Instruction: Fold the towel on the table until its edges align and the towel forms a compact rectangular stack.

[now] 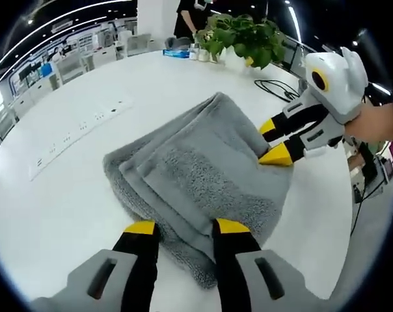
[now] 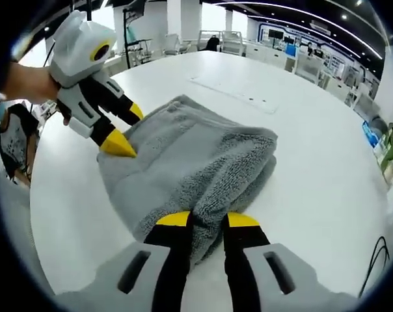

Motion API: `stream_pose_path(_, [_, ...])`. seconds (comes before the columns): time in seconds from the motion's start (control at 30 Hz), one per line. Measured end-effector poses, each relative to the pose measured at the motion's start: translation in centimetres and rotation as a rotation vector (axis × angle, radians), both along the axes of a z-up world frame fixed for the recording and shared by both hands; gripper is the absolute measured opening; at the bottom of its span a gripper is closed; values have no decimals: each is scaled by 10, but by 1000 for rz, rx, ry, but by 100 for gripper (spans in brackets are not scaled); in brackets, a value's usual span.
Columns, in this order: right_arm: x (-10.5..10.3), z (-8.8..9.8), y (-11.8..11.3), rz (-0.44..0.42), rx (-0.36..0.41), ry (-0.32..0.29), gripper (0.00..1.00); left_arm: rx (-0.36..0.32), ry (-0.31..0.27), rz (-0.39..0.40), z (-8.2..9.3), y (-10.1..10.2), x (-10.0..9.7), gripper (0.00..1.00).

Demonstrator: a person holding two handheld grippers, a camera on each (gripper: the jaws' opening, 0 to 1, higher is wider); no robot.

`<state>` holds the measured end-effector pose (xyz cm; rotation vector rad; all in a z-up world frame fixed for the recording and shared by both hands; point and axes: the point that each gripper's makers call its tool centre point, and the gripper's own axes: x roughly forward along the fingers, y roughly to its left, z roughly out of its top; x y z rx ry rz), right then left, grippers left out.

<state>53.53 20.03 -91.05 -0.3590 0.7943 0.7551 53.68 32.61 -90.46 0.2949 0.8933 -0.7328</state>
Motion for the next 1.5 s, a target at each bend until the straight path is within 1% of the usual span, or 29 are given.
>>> stream_pose_path(0.27, [-3, 3, 0, 0, -6, -2, 18, 12, -15, 22, 2, 2, 1, 34])
stream_pose_path(0.33, [-1, 4, -1, -27, -1, 2, 20, 9, -23, 39, 5, 4, -1, 35])
stream_pose_path(0.43, [0, 9, -3, -76, 44, 2, 22, 6, -48, 60, 9, 8, 1, 39])
stream_pose_path(0.53, [1, 16, -6, -93, 108, -9, 22, 15, -90, 80, 17, 14, 1, 46])
stream_pose_path(0.57, [1, 17, -9, -91, 105, -15, 24, 16, -95, 83, 19, 15, 1, 48])
stream_pose_path(0.63, [2, 26, -12, -94, 116, -51, 28, 15, -103, 95, 22, 19, 2, 51])
stream_pose_path(0.67, [4, 35, -10, -98, 147, -84, 31, 16, -112, 97, 24, 20, 2, 52])
stream_pose_path(0.7, [4, 41, -9, -100, 165, -100, 34, 20, -135, 94, 29, 21, 3, 53])
stream_pose_path(0.77, [1, 47, -7, -101, 181, -101, 40, 25, -154, 94, 35, 23, 1, 56])
stream_pose_path(0.8, [-2, 49, -5, -96, 189, -97, 45, 23, -162, 98, 39, 24, 1, 59])
stream_pose_path(0.87, [-6, 49, -4, -86, 178, -103, 54, 14, -179, 102, 46, 25, 0, 61])
stream_pose_path(0.9, [-9, 51, -2, -78, 173, -117, 59, 11, -190, 100, 49, 25, 0, 63])
stream_pose_path(0.93, [-11, 52, -2, -75, 172, -123, 61, 10, -198, 102, 53, 25, -2, 64])
stream_pose_path(1.1, [-23, 60, -1, -59, 163, -133, 66, 19, -234, 110, 66, 31, -8, 72])
stream_pose_path(1.17, [-26, 63, -1, -50, 153, -141, 69, 15, -230, 117, 68, 32, -13, 74])
stream_pose_path(1.23, [-28, 68, -1, -49, 160, -149, 72, 24, -243, 114, 73, 34, -18, 75])
stream_pose_path(1.4, [-33, 81, -1, -56, 169, -172, 78, 23, -266, 123, 83, 39, -28, 78])
stream_pose_path(1.47, [-36, 86, -1, -49, 165, -188, 83, 18, -283, 129, 89, 40, -34, 79])
stream_pose_path(1.5, [-37, 88, -2, -40, 148, -211, 86, 16, -294, 135, 91, 41, -37, 80])
